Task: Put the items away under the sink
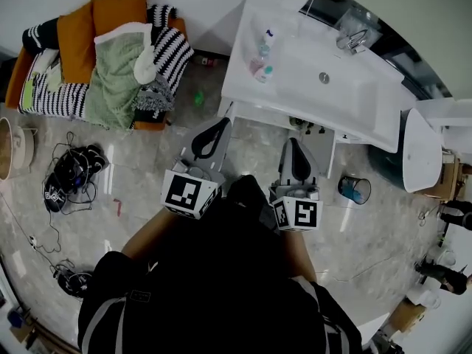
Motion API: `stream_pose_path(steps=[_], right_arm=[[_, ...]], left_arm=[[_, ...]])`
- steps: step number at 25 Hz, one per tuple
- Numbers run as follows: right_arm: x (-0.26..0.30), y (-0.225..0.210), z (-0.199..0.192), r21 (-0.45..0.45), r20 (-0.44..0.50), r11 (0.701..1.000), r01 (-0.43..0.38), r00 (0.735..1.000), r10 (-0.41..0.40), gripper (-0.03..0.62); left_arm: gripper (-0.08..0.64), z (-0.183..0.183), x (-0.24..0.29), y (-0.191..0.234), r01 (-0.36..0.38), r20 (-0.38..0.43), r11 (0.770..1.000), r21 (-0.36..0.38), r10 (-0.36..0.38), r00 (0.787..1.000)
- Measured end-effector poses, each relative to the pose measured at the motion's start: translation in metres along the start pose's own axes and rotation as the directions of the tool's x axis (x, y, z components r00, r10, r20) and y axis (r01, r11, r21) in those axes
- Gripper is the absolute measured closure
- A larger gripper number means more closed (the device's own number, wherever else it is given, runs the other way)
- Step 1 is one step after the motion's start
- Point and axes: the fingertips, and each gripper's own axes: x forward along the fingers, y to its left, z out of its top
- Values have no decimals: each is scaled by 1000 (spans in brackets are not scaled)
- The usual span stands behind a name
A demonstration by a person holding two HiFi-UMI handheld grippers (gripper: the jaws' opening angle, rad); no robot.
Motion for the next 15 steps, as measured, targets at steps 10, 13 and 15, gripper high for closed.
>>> stream_pose_path(steps=[10,13,15], right_arm=[[41,-5,-18,-1,-17,999,-35,999,35,575],[57,-5,-20,5,-18,998,-58,998,58,575],[67,-10,-21,8,-27,998,-68,997,68,575]], left_arm=[[554,-14,26,24,-27,-23,1000,-8,27,999],[554,-15,38,30,-49,-37,999,-21,48,998],[554,-12,48,30,-51,-39,998,-22,51,998]])
